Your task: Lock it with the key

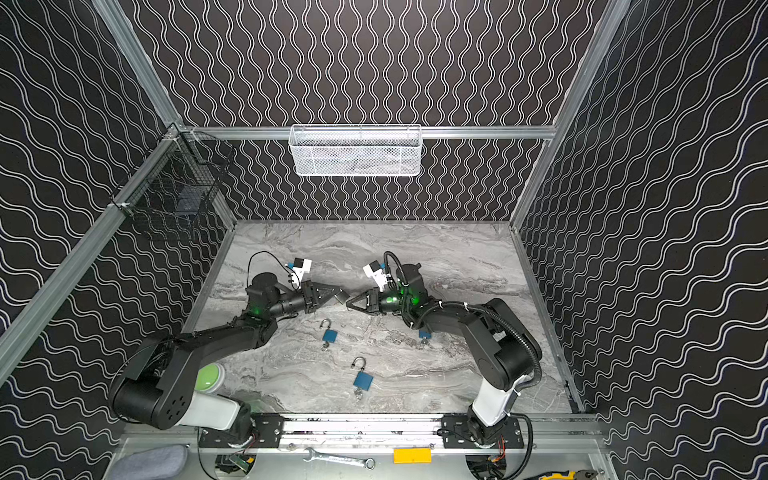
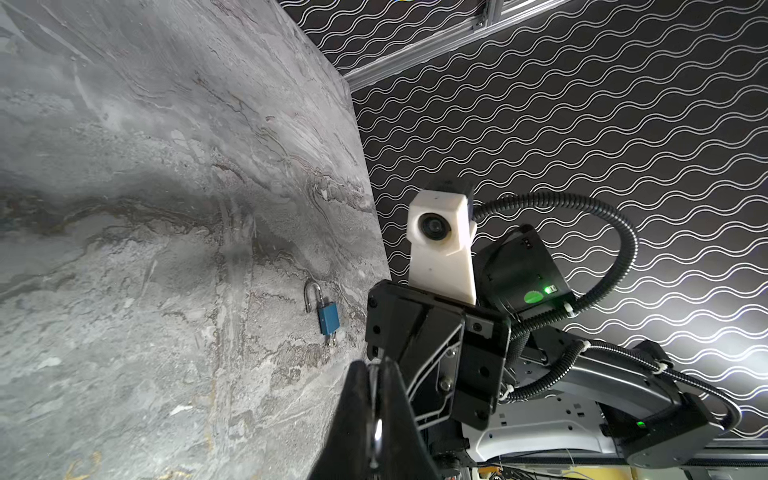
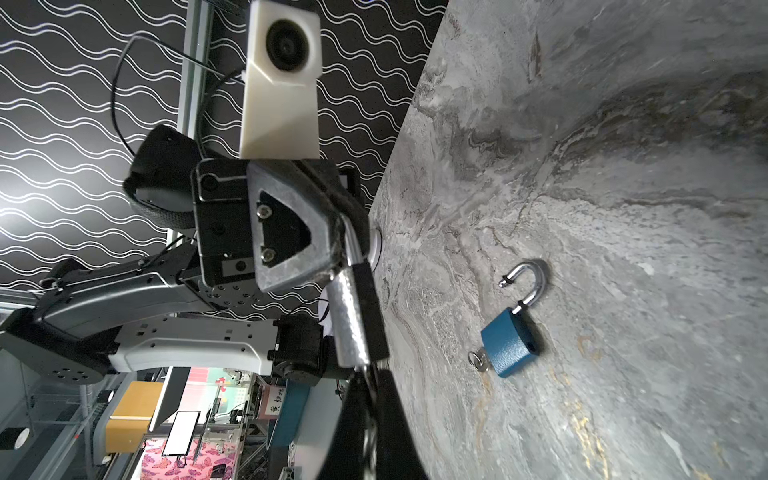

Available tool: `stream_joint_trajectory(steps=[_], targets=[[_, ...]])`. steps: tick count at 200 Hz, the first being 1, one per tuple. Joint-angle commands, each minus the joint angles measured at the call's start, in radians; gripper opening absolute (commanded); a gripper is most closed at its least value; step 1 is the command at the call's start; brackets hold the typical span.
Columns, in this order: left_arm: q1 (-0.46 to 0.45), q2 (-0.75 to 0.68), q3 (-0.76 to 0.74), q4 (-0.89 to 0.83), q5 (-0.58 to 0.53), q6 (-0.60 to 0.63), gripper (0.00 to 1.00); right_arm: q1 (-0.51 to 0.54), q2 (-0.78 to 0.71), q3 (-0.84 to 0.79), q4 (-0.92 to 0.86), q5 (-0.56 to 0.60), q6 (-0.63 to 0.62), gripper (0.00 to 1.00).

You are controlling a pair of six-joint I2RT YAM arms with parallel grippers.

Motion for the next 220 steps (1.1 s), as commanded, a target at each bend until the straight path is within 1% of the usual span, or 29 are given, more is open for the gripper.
stream_joint_trajectory(steps=[1, 42, 79, 112, 142, 162, 180, 194, 208, 220], targets=[[0.002, 0.003, -0.005, 0.039, -0.003, -0.002, 0.0, 0.0, 0.001, -0.006, 0.081, -0.009, 0.019, 0.0], [0.013, 0.003, -0.041, 0.131, -0.046, -0.062, 0.0, 0.001, 0.009, -0.026, 0.126, -0.003, 0.042, 0.0], [0.025, -0.009, -0.068, 0.177, -0.104, -0.086, 0.0, 0.0, 0.003, -0.048, 0.149, 0.002, 0.055, 0.0], [0.05, 0.012, -0.044, 0.166, -0.064, -0.066, 0.0, 0.0, -0.009, -0.055, 0.135, 0.007, 0.052, 0.0], [0.085, 0.028, -0.031, 0.132, 0.0, -0.045, 0.0, -0.019, -0.052, -0.07, 0.039, 0.026, -0.008, 0.0], [0.112, 0.029, -0.001, 0.001, 0.054, 0.014, 0.0, -0.048, -0.093, -0.091, -0.035, 0.038, -0.056, 0.0], [0.146, 0.008, 0.046, -0.203, 0.065, 0.123, 0.0, -0.069, -0.135, -0.099, -0.136, 0.056, -0.118, 0.0], [0.166, -0.007, 0.118, -0.469, 0.04, 0.254, 0.0, -0.079, -0.162, -0.09, -0.247, 0.08, -0.183, 0.0], [0.178, 0.005, 0.218, -0.751, -0.025, 0.404, 0.0, -0.083, -0.186, -0.081, -0.346, 0.114, -0.241, 0.0], [0.188, 0.043, 0.307, -0.922, -0.076, 0.494, 0.0, -0.084, -0.203, -0.08, -0.402, 0.137, -0.277, 0.0]])
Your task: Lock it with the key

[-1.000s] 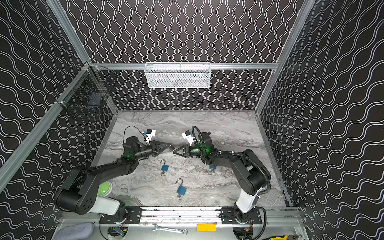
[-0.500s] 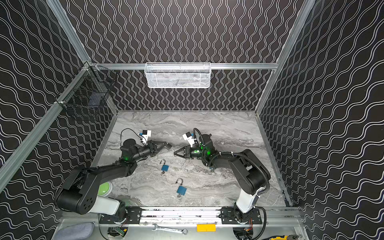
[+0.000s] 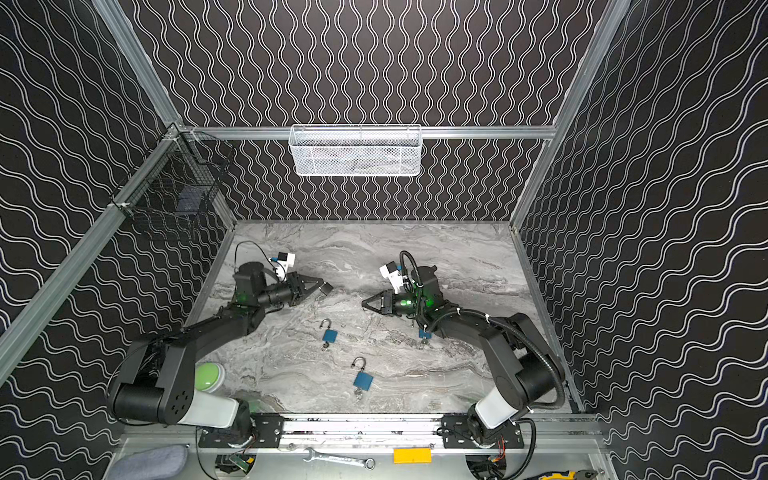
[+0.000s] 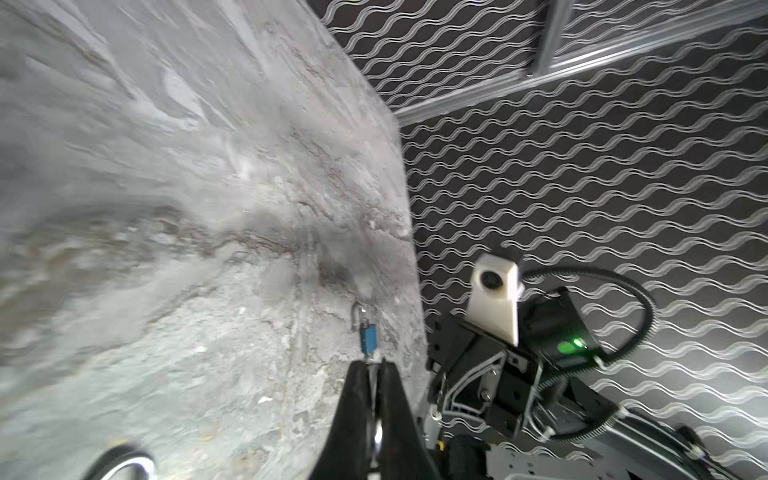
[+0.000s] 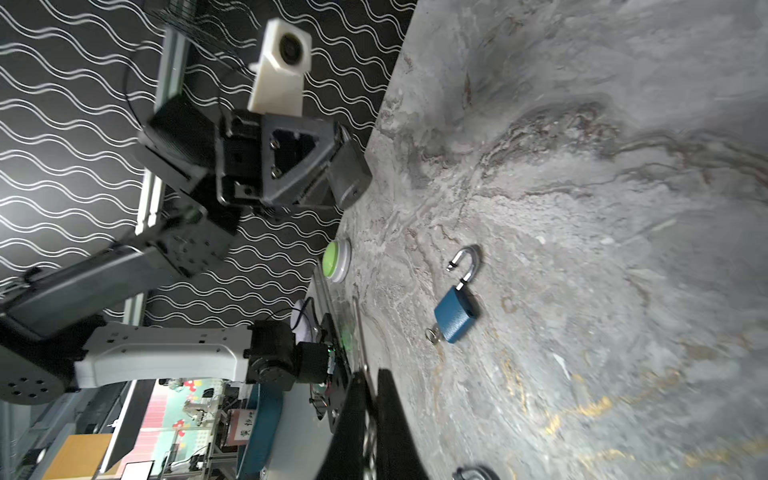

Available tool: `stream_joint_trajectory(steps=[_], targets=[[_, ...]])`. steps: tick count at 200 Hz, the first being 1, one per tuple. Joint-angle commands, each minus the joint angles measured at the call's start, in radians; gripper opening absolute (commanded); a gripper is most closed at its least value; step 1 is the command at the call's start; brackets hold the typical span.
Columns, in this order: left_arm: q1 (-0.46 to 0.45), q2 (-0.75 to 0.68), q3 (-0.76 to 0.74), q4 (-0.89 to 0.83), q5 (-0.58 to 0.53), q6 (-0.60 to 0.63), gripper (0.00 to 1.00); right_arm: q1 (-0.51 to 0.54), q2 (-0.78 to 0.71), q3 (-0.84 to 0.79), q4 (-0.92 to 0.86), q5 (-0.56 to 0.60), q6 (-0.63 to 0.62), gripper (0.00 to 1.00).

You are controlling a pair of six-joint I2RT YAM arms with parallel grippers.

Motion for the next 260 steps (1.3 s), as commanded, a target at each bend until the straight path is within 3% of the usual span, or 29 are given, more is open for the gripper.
stream_joint_trajectory(steps=[1, 46, 130, 190, 260], targets=[[0.02, 0.041, 0.138, -0.498, -0.089, 0.294, 0.0, -0.006, -0.035, 0.012, -0.196, 0.062, -0.133, 0.0], [0.051, 0.23, 0.424, -0.837, -0.246, 0.522, 0.0, -0.02, -0.046, -0.001, -0.273, 0.12, -0.184, 0.0], [0.086, 0.467, 0.868, -1.162, -0.483, 0.761, 0.0, -0.029, 0.039, 0.062, -0.298, 0.078, -0.189, 0.0], [0.121, 0.682, 1.089, -1.222, -0.442, 0.904, 0.0, -0.029, 0.068, 0.127, -0.382, 0.075, -0.25, 0.0], [0.169, 0.868, 1.359, -1.351, -0.328, 1.028, 0.0, -0.026, 0.117, 0.06, -0.24, 0.066, -0.176, 0.0]])
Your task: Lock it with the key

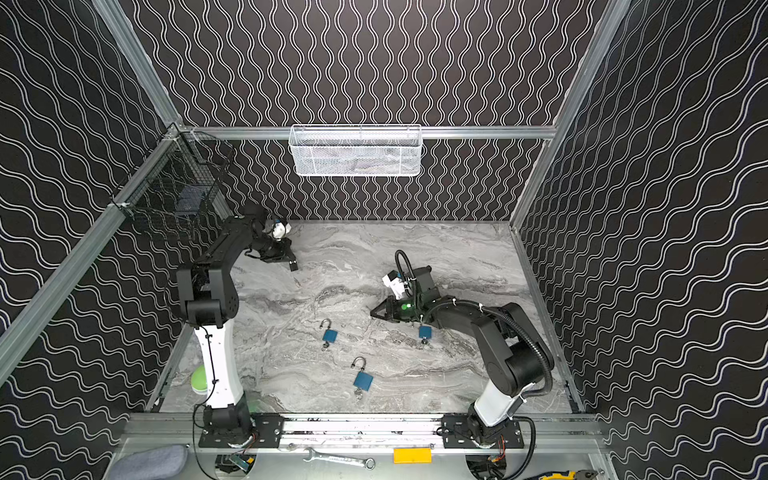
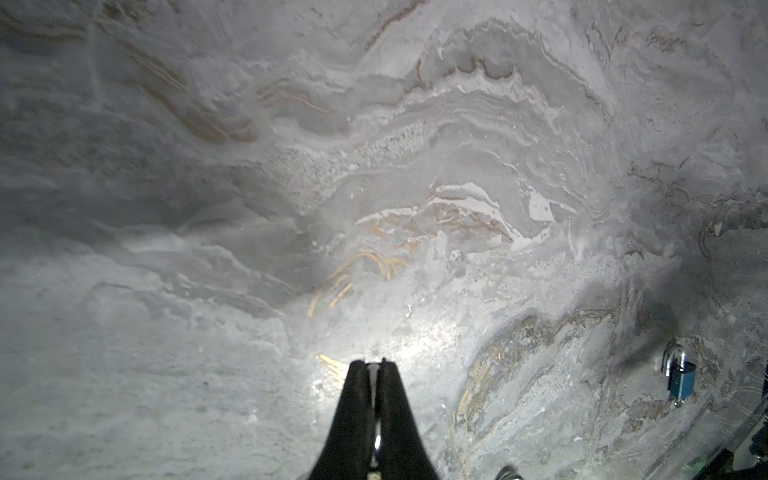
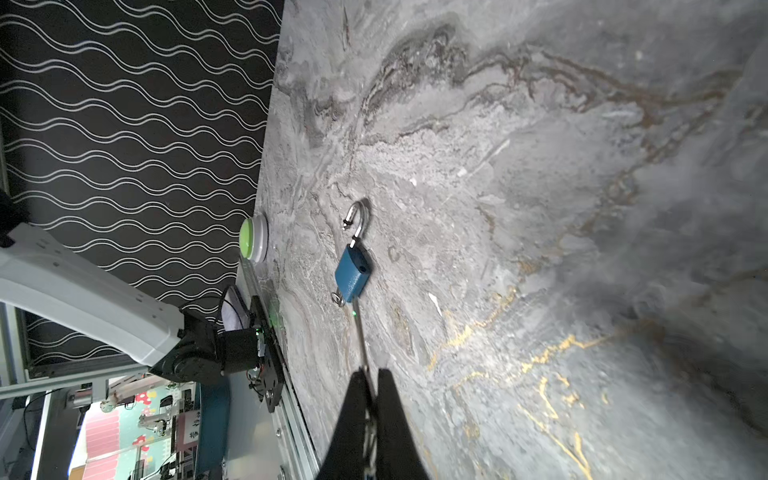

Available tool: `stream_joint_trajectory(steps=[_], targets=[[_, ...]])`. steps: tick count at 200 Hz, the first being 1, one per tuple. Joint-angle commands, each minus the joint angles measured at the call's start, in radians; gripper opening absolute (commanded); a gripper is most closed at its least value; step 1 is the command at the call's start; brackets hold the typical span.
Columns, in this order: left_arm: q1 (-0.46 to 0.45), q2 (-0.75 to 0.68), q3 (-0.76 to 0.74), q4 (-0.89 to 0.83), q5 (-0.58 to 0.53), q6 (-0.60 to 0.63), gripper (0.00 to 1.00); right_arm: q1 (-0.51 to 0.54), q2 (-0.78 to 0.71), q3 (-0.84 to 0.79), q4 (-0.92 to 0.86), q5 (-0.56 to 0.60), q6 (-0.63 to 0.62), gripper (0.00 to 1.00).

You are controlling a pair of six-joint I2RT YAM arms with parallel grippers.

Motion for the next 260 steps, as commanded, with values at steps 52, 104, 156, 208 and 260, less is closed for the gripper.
stream_joint_trajectory(steps=[52, 104, 156, 208, 260], targets=[[0.0, 0.082, 0.08, -0.088, 0.036, 0.113, 0.0, 0.0, 0.015, 0.016, 0.004, -0.012, -0.017, 0.0], [-0.001, 0.127, 0.138, -0.127, 0.034, 0.124, 0.0, 0.0, 0.021, 0.028, -0.009, -0.008, -0.024, 0.0], [-0.001, 0.149, 0.145, -0.13, 0.032, 0.116, 0.0, 0.001, 0.024, 0.019, 0.007, -0.007, -0.023, 0.0], [-0.001, 0.18, 0.174, -0.148, 0.038, 0.108, 0.04, 0.002, 0.035, -0.002, 0.027, -0.015, -0.02, 0.0], [-0.005, 0.19, 0.174, -0.128, 0.024, 0.083, 0.18, 0.002, 0.041, -0.018, 0.044, -0.021, -0.015, 0.0]])
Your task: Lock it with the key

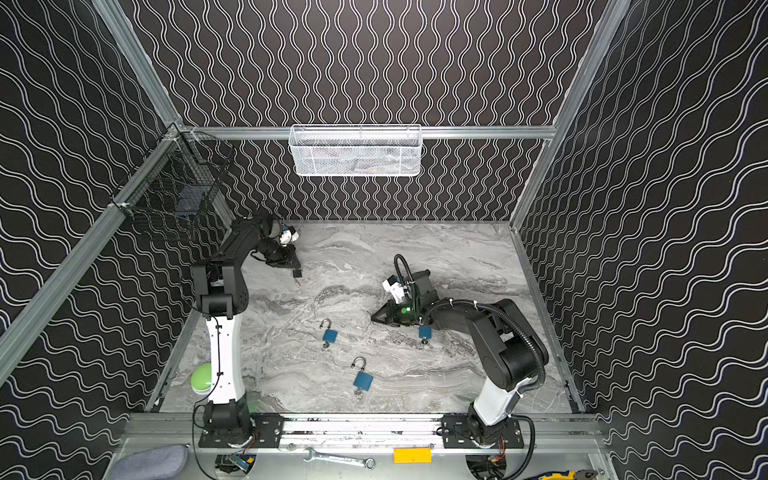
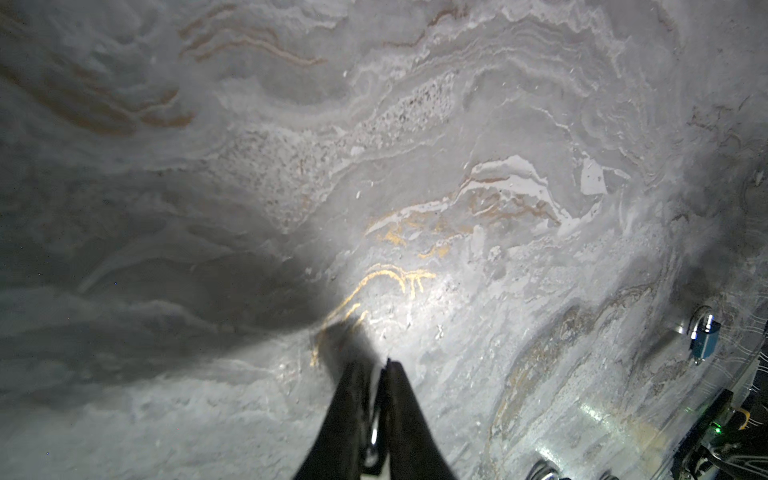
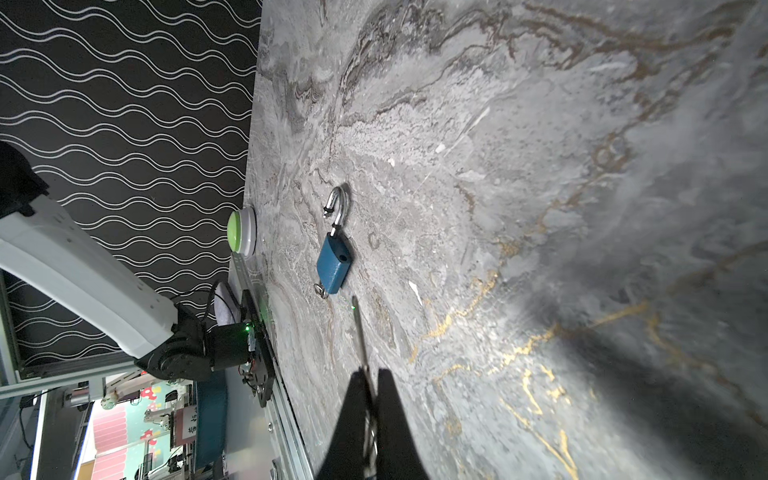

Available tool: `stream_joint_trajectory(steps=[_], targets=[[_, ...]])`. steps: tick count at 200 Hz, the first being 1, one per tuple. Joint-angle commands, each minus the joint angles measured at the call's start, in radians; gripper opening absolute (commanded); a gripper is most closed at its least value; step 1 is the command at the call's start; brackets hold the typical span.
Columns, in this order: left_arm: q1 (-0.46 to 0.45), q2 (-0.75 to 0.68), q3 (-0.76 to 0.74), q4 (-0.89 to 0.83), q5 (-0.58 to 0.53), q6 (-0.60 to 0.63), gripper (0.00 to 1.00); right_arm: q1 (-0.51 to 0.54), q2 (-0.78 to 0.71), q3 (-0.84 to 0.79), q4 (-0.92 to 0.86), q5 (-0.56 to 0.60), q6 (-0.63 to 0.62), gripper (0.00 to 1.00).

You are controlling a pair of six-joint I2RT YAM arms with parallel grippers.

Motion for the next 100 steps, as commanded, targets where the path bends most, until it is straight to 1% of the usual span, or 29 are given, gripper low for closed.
stream_joint_trajectory(steps=[1, 15, 63, 84, 100], targets=[[-0.002, 0.006, 0.006, 0.019, -0.003, -0.017, 0.18, 0.001, 0.004, -0.005, 0.038, -0.016, -0.003, 0.0], [-0.003, 0.011, 0.012, 0.021, -0.023, -0.022, 0.21, 0.001, 0.005, -0.007, 0.042, -0.015, -0.001, 0.0], [-0.014, 0.032, 0.031, 0.024, -0.017, -0.038, 0.27, 0.001, -0.003, -0.016, 0.052, -0.013, 0.007, 0.0], [-0.025, 0.041, 0.04, 0.022, -0.058, -0.045, 0.3, 0.001, -0.004, -0.017, 0.051, -0.015, 0.003, 0.0], [-0.027, 0.047, 0.048, 0.023, -0.064, -0.059, 0.33, 0.002, -0.003, -0.017, 0.048, -0.015, 0.001, 0.0]])
